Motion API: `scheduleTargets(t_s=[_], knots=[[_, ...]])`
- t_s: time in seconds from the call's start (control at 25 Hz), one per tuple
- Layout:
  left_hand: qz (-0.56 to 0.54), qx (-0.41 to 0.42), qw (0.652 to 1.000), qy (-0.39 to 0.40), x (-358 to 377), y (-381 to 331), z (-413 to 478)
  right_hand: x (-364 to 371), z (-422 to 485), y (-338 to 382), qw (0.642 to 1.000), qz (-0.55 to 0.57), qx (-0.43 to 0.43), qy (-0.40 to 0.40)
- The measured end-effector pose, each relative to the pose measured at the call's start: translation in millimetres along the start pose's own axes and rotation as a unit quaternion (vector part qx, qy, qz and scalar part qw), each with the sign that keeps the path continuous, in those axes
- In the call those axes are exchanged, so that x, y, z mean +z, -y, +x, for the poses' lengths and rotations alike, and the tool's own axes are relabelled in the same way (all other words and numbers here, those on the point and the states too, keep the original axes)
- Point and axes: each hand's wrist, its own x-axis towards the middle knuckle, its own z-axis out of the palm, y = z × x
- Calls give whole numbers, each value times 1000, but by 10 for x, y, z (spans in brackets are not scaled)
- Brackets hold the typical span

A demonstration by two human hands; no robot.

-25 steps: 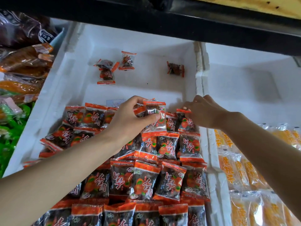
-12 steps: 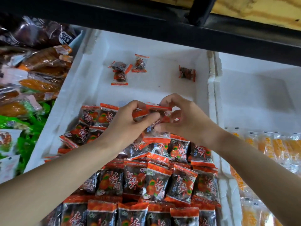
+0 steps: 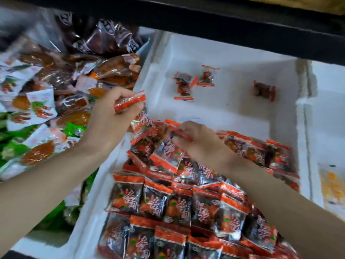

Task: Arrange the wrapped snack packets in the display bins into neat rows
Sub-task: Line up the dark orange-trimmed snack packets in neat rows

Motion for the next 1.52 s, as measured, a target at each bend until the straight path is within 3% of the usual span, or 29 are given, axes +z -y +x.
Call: scheduleTargets(t_s=[0.16, 0.32, 0.4, 0.52, 0.6, 0.72, 0.84, 0.92, 1.0, 1.12, 1.4, 1.52], knots=[[18, -14, 1000, 12, -108, 105, -14, 286, 67, 9, 995, -65, -17, 71], [16, -33, 998, 41, -119, 99, -57, 277, 26, 22, 992, -115, -45, -5], [10, -42, 997, 69, -97, 65, -74, 180, -26, 153, 997, 7, -54, -48], [-46, -32, 992, 116, -1, -48, -115, 22, -58, 329, 980, 195, -35, -9], [-53, 1, 990, 131, 99, -148, -138, -65, -45, 319, 980, 195, -35, 6], [-7, 16, 986, 167, 217, -186, -126, -259, 68, 137, 978, 200, -1, -57], [176, 64, 948, 256, 212, -15, -126, -420, 252, -142, 985, 105, 40, -129], [295, 121, 890, 325, 182, 121, -165, -427, 349, -289, 994, -10, 55, -93], [337, 137, 857, 365, 167, 204, -208, -370, 383, -385, 995, -86, 56, -13], [334, 145, 857, 365, 170, 244, -227, -302, 358, -450, 987, -150, 48, 34], [350, 175, 853, 344, 181, 159, -163, -266, 314, -457, 943, -333, 4, -5], [328, 182, 878, 297, 317, 78, 47, -349, 362, -496, 959, -273, -20, -67]])
